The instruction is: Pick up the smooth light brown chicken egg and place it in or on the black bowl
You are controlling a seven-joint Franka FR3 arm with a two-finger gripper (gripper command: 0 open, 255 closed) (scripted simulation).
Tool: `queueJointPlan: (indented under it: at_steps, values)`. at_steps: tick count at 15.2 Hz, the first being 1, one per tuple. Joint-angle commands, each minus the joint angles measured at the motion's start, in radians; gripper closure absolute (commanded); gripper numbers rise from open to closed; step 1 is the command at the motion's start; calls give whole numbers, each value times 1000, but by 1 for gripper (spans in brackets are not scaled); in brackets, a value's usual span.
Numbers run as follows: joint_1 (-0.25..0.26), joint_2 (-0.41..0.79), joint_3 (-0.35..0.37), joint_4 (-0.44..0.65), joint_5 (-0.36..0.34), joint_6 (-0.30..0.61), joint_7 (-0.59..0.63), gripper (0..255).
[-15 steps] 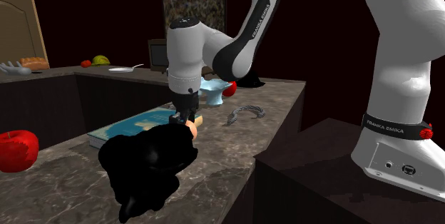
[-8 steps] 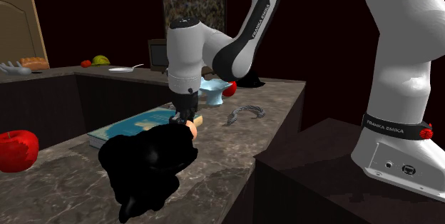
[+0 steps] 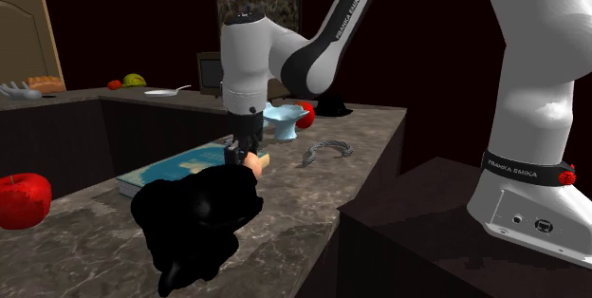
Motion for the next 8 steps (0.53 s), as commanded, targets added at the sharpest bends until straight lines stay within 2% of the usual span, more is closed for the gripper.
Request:
queueJointPlan:
  at_steps: [1,8]
  values:
    - [-11,-27,15,-8,30,-12,-26,255]
    - [-43,-110,60,-18,132,-56,-114,255]
